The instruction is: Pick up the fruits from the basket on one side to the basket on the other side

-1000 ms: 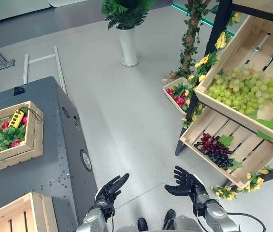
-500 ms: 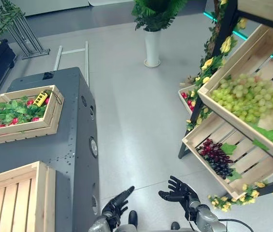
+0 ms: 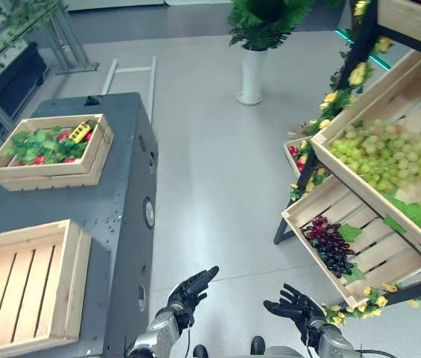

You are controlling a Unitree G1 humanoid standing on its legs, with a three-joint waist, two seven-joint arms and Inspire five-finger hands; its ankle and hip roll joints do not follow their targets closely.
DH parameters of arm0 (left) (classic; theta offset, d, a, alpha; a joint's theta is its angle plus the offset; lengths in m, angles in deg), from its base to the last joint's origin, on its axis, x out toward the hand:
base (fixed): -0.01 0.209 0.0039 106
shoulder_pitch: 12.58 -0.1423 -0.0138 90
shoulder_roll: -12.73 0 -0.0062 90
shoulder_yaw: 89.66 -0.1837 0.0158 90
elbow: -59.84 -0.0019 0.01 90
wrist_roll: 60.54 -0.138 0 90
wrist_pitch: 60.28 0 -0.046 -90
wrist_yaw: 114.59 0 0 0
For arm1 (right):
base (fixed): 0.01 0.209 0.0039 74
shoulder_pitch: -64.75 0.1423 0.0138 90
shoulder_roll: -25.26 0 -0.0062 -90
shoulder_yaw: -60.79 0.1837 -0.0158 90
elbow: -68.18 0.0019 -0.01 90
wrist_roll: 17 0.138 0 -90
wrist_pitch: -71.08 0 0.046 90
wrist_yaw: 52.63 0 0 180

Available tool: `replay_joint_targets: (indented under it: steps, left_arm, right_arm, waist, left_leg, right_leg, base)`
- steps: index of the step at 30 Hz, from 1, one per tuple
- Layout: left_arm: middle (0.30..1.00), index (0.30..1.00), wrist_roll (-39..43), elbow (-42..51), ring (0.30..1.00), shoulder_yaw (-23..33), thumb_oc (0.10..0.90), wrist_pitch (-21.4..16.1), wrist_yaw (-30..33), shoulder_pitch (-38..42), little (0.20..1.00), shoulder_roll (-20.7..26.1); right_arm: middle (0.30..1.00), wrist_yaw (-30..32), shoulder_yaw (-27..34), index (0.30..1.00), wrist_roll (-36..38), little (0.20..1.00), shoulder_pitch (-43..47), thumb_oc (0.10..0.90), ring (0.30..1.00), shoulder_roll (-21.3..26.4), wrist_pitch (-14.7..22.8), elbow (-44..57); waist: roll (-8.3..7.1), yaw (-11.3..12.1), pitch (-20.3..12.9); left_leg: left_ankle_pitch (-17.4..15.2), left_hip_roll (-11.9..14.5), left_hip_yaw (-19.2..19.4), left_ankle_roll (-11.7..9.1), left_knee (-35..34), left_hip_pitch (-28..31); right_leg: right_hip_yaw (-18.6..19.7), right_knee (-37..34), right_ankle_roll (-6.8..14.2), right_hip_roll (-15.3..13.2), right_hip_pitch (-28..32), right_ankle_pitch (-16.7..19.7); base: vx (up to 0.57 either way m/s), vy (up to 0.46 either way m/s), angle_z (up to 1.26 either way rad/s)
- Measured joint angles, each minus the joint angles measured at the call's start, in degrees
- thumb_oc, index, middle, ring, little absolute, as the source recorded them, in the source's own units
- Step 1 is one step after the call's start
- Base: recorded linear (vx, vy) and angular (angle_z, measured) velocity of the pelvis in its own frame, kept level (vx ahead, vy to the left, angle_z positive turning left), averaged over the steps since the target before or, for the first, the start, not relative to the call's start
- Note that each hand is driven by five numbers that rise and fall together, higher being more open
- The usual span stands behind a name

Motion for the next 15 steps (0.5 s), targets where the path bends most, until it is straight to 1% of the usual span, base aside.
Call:
replay_joint_targets:
  steps: [1, 2, 5, 7, 8, 10, 12, 15]
  left_arm:
    - [0.9, 0.9, -1.5, -3.0, 0.9, 0.0, 0.8, -0.4, -0.4, -0.1, 0.9, 0.0]
    - [0.9, 0.9, -2.8, -6.1, 0.9, -0.1, 0.8, -0.3, -0.4, -0.7, 0.9, 0.1]
    - [0.9, 0.9, -3.4, -7.8, 0.9, 0.0, 0.8, -0.5, -0.1, -3.3, 0.9, 0.5]
    - [0.9, 0.9, -4.0, -10.9, 0.9, 0.8, 0.8, -0.8, 0.6, -5.2, 0.9, 0.3]
    - [0.9, 0.9, -5.3, -12.4, 0.9, 1.8, 0.8, -1.8, 0.7, -6.5, 0.9, 0.3]
    - [0.9, 0.9, -6.8, -12.9, 0.9, 2.3, 0.8, -2.9, 0.7, -7.6, 0.9, 0.4]
    - [0.9, 0.9, -7.3, -12.8, 0.9, 2.2, 0.8, -5.0, 0.5, -8.2, 0.9, 0.5]
    - [0.9, 0.9, -7.4, -12.8, 0.9, 2.1, 0.8, -6.1, -0.2, -8.4, 0.9, 0.4]
  right_arm:
    - [0.9, 0.1, 0.0, 0.9, 0.3, 0.9, 0.8, 0.8, 0.9, -1.5, 0.2, -2.2]
    - [0.9, 0.1, -0.5, 0.9, 0.1, 0.9, 0.6, 0.8, 0.9, -2.3, 0.2, -2.9]
    - [0.9, 0.1, -0.6, 0.9, -2.9, 0.9, 0.8, 0.8, 0.9, -2.5, 0.2, -3.1]
    - [0.9, 0.1, -1.1, 0.9, -6.4, 0.9, 0.8, 0.8, 0.9, -2.5, 0.2, -3.5]
    - [0.9, 0.1, -2.3, 0.9, -6.7, 0.9, 0.9, 0.8, 0.9, -2.2, 0.2, -3.7]
    - [0.9, 0.1, -2.2, 0.9, -6.7, 0.9, 0.8, 0.8, 0.9, -2.2, 0.2, -4.2]
    - [0.9, 0.1, -2.2, 0.9, -6.7, 0.9, 0.9, 0.8, 0.9, -2.2, 0.2, -5.9]
    - [0.9, 0.1, -2.1, 0.9, -6.7, 0.9, 0.4, 0.8, 0.9, -2.3, 0.2, -7.5]
  waist:
    - [0.27, 0.0, -0.2]
    - [0.56, -0.1, -0.4]
    - [0.74, 0.0, -0.5]
    - [0.69, 0.4, -0.9]
    - [0.54, 0.8, -1.3]
    - [0.43, 1.5, -1.5]
    - [0.36, 2.0, -2.2]
    - [-0.06, 2.9, -3.3]
  left_leg:
    - [-0.1, -0.3, 0.2, 0.2, 0.0, 0.2]
    - [-0.1, -0.6, 0.3, 0.2, 0.0, 0.5]
    - [0.0, -1.0, 0.3, 0.5, 0.0, 0.8]
    - [-0.2, -1.1, 0.1, 0.6, 0.3, 1.4]
    - [-0.2, -1.0, 0.1, 0.6, 0.4, 1.6]
    - [-0.2, -0.9, 0.1, 0.6, 0.4, 1.9]
    - [-0.2, -0.9, 0.1, 0.5, 0.4, 2.1]
    - [-0.3, -0.8, 0.1, 0.5, 0.0, 2.2]
  right_leg:
    - [1.1, -0.2, 0.1, -0.3, 0.1, 0.2]
    - [1.1, -0.5, 0.2, -0.6, 0.5, 0.3]
    - [1.0, -2.1, 1.1, -0.9, 1.5, 1.1]
    - [1.0, -2.6, 1.1, -0.8, 2.5, 1.2]
    - [1.0, -2.6, 1.0, -0.7, 2.6, 1.1]
    - [1.0, -2.7, 0.9, -0.7, 3.0, 1.0]
    - [1.2, -2.7, 0.9, -0.6, 3.3, 1.0]
    - [1.4, -2.7, 0.8, -0.6, 3.2, 0.9]
  base:
    - [0.0, 0.07, -0.09]
    - [0.0, 0.061, -0.08]
    - [-0.01, 0.036, 0.01]
    - [0.06, 0.012, 0.04]
    - [0.05, -0.002, 0.01]
    - [0.03, 0.001, 0.08]
    - [0.03, 0.005, 0.07]
    - [0.01, 0.008, -0.05]
